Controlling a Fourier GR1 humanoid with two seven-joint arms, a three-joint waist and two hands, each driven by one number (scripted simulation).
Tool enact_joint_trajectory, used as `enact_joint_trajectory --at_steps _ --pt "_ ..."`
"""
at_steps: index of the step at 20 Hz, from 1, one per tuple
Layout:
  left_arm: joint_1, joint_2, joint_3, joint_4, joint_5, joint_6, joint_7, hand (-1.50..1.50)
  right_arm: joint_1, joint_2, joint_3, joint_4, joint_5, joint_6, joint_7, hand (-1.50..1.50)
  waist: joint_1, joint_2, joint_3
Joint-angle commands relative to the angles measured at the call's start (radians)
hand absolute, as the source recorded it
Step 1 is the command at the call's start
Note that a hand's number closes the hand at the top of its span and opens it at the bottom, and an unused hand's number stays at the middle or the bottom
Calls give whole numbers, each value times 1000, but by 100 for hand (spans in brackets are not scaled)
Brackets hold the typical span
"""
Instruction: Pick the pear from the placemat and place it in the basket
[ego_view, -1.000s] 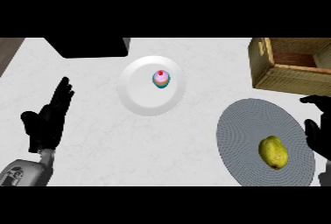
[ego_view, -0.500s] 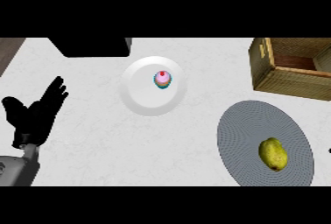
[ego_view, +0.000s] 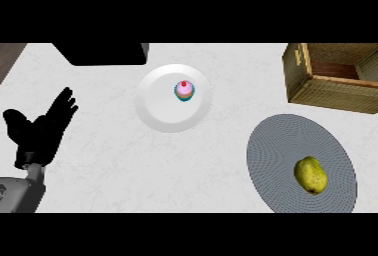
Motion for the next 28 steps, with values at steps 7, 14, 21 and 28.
enact_joint_trajectory --at_steps 7,14,21,28 --pt "-85 -11 27 61 -10 -29 16 0 12 -264 -60 380 -4 482 2 -150 16 2 4" --pt "-59 -28 41 33 -31 -38 36 0 -23 -205 -42 590 190 698 -259 -150 21 -1 4" --pt "-16 -25 65 35 -29 -73 0 0 14 -58 -79 596 178 628 -343 -150 17 -2 3" --pt "30 -31 74 -21 -53 -80 0 0 83 134 -22 407 247 483 -370 -150 15 -4 1"
